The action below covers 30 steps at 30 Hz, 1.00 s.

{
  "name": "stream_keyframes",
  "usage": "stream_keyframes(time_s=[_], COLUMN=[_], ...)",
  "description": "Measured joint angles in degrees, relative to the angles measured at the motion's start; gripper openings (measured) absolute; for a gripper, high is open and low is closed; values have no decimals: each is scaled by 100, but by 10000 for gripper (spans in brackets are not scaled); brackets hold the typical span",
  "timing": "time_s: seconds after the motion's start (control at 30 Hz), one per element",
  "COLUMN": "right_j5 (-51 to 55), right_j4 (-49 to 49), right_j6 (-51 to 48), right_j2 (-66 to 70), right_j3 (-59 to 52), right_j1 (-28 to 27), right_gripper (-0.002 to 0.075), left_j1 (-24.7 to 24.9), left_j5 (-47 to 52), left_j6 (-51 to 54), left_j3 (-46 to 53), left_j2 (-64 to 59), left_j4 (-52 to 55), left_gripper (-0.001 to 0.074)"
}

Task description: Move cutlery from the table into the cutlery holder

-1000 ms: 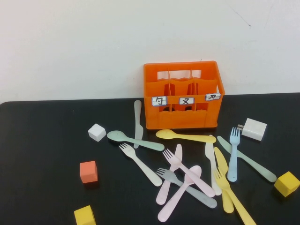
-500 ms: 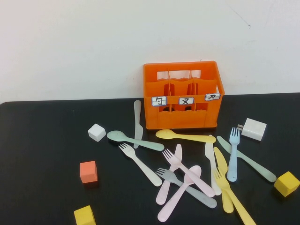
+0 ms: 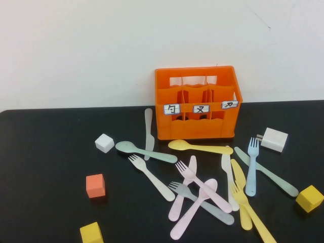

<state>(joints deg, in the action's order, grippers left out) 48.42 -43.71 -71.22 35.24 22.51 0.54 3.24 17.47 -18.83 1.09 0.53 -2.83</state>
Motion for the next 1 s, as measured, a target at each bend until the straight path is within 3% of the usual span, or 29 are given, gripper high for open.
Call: stream_keyframes(time_s=[1.0], right_j5=[0], right_j4=[0], right_j6=[0], right_j2=[0], right_j3=[0], right_j1=[0], right_gripper=[-2], left_j1=[0], left_j5=[13], left_j6=[68], left_j3=[0], left_j2=[0], left_j4=[0], left_gripper=[-1])
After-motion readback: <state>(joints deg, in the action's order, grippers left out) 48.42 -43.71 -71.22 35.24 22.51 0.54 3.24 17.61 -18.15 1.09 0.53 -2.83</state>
